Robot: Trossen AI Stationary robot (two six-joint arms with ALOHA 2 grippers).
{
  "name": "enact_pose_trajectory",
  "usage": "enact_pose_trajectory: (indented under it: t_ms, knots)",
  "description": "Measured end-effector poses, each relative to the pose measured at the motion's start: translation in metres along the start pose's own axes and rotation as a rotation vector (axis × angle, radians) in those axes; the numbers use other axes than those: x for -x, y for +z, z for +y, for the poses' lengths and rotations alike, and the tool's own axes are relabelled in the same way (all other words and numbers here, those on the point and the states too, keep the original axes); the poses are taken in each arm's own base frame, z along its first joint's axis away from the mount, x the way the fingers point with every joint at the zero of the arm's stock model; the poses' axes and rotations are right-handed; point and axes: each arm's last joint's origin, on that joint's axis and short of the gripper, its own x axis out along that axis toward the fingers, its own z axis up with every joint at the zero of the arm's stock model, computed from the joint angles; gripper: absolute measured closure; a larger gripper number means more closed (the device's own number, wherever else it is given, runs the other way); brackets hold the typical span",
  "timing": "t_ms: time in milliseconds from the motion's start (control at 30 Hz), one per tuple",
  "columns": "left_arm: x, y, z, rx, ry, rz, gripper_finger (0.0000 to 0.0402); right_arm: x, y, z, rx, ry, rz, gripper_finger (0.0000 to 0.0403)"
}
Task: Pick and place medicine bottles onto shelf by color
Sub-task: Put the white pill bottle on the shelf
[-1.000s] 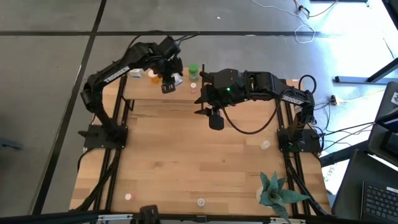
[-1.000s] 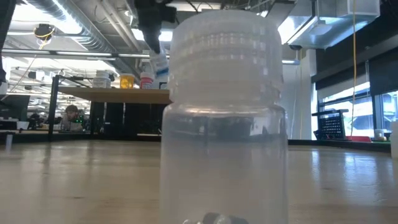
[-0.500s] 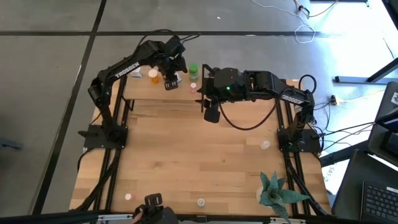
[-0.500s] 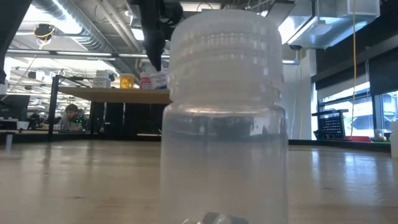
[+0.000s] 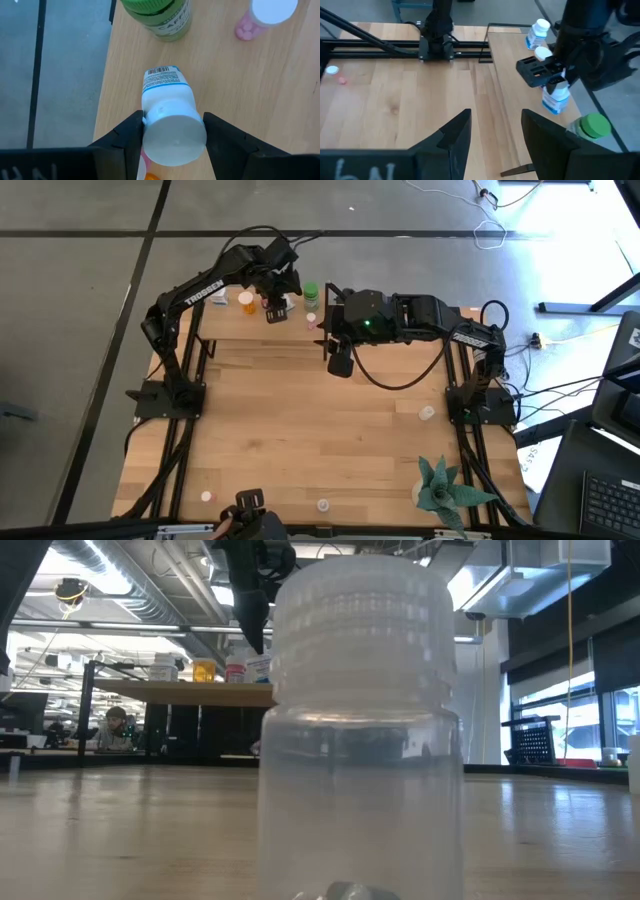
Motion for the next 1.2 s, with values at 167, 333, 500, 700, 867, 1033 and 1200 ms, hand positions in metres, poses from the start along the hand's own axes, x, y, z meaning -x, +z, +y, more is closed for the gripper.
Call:
enact_pose_trajectory:
  t_ms: [167,333,500,700,867,1033,1200]
  knots:
    - [0.0,0.0,0.0,-0.001,0.0,0.0,0.0234,-0.0039,-0.0025,-0.0018,-0.021,-0.096,0.017,0.0227]
    - [0.0,0.0,0.0,-0.001,0.0,0.0,0.0234,-0.0084,-0.0044,-0.0012,-0.018,-0.113,0.026,0.0228]
    - [0.0,-0.0001,0.0,-0.001,0.0,0.001,0.0234,-0.0093,-0.0049,-0.0008,-0.014,-0.111,0.029,0.0227]
    - [0.0,-0.0001,0.0,-0.001,-0.001,0.001,0.0234,-0.0092,-0.005,-0.0008,-0.014,-0.111,0.03,0.0227]
    - [0.0,0.0003,-0.0007,0.0,-0.025,-0.012,0.0233,-0.0092,-0.0049,-0.0007,-0.014,-0.11,0.03,0.0227]
    - [0.0,0.0003,-0.0008,0.016,-0.027,-0.012,0.0233,-0.0092,-0.0049,-0.0006,-0.013,-0.11,0.03,0.0227]
    - [0.0,0.0004,-0.0009,0.03,-0.027,-0.012,0.0233,-0.0092,-0.0049,-0.0006,-0.013,-0.11,0.03,0.0227]
